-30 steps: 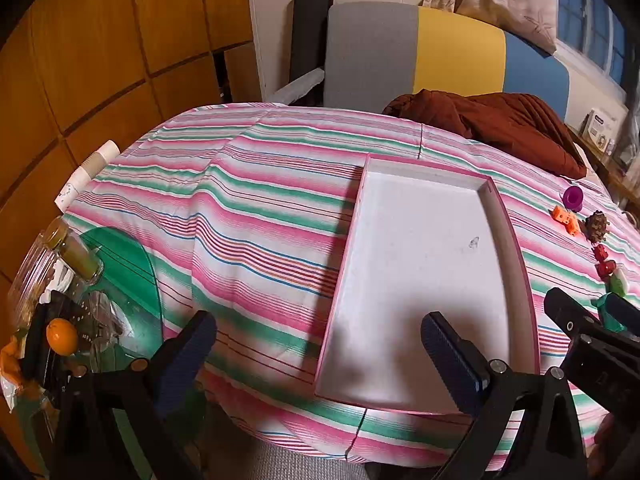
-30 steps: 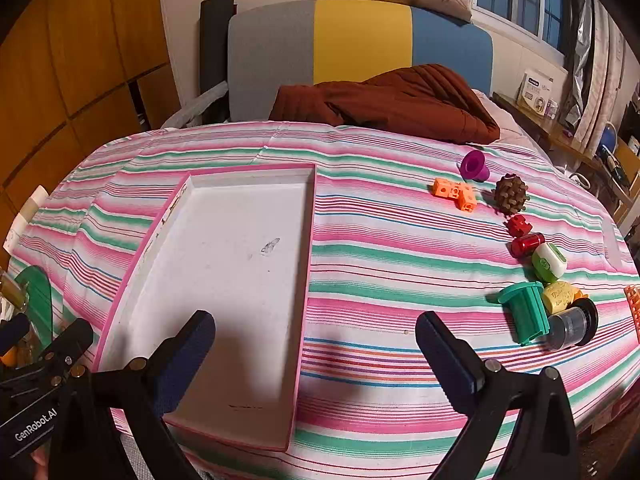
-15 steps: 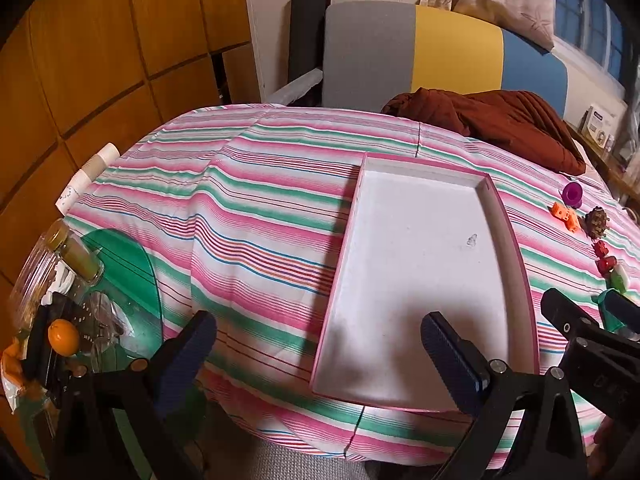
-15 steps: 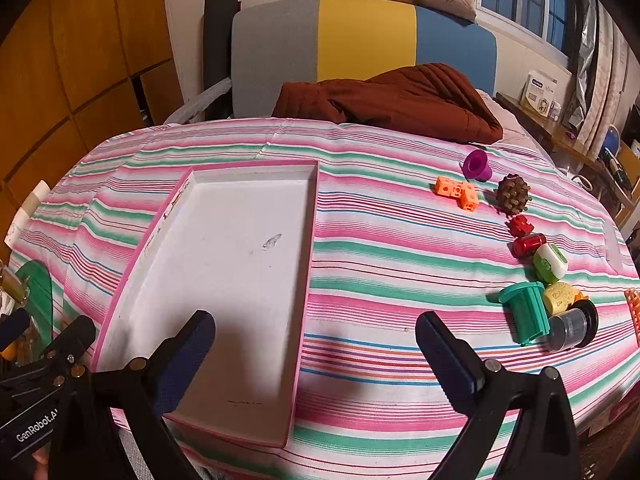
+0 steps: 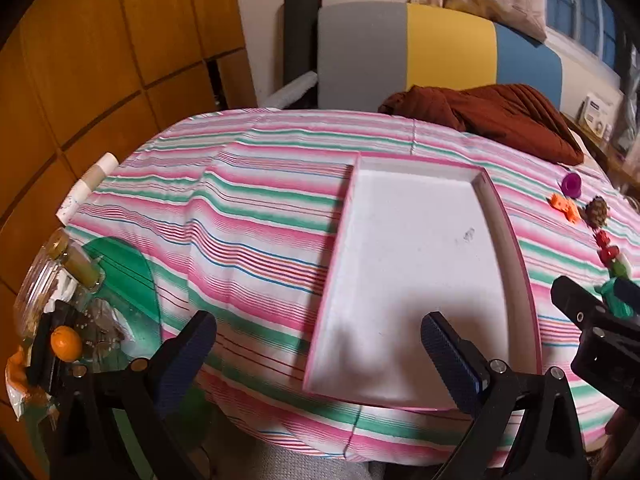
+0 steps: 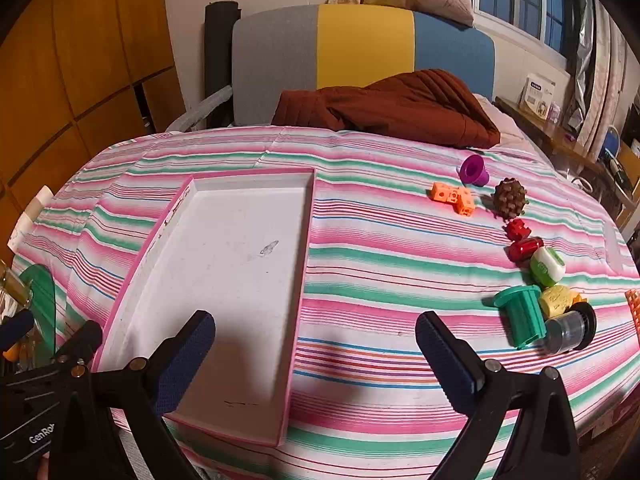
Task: Organize rigid objects
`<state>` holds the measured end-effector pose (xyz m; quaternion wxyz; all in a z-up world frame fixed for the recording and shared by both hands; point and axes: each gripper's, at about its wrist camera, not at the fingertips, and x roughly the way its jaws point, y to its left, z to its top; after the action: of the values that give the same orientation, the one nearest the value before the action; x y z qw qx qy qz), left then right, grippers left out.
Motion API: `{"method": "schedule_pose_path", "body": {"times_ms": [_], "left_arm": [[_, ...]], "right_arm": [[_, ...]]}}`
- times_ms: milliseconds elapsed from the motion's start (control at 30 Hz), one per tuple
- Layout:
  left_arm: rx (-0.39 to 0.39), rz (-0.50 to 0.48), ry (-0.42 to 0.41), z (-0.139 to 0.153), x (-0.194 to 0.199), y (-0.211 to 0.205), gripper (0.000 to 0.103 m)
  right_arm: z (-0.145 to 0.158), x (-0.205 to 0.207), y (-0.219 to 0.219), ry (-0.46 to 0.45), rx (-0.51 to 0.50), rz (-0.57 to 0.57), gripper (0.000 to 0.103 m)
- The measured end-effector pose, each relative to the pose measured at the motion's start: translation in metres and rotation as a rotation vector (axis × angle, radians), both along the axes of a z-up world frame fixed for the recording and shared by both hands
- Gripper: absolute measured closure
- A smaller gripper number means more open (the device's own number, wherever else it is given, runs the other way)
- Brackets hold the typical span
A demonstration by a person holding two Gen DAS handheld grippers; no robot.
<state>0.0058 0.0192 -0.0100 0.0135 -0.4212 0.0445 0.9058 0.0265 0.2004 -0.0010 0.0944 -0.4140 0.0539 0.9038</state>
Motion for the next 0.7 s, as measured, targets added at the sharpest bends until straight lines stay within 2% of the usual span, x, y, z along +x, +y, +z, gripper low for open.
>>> {"method": "schedule_pose_path", "body": {"times_ms": [267,600,700], "left_arm": [[0.048,-0.112,-0.030,-0.004,0.009,0.024,0.000],[0.064,-0.323,0.001,-0.003,0.039,0.078,0.000],[0.115,-0.402,-0.014,-0.003,0.046,0.091,0.000]], "right_arm": [[0.003,0.010,0.023,0.006,-0.003,-0.042,0.000],[0.000,0.032,0.095,-0.012,0.000,-0.176,0.000],[-0.001,0.036,0.124,-0.030,0.021,-0.241,0.000]]}}
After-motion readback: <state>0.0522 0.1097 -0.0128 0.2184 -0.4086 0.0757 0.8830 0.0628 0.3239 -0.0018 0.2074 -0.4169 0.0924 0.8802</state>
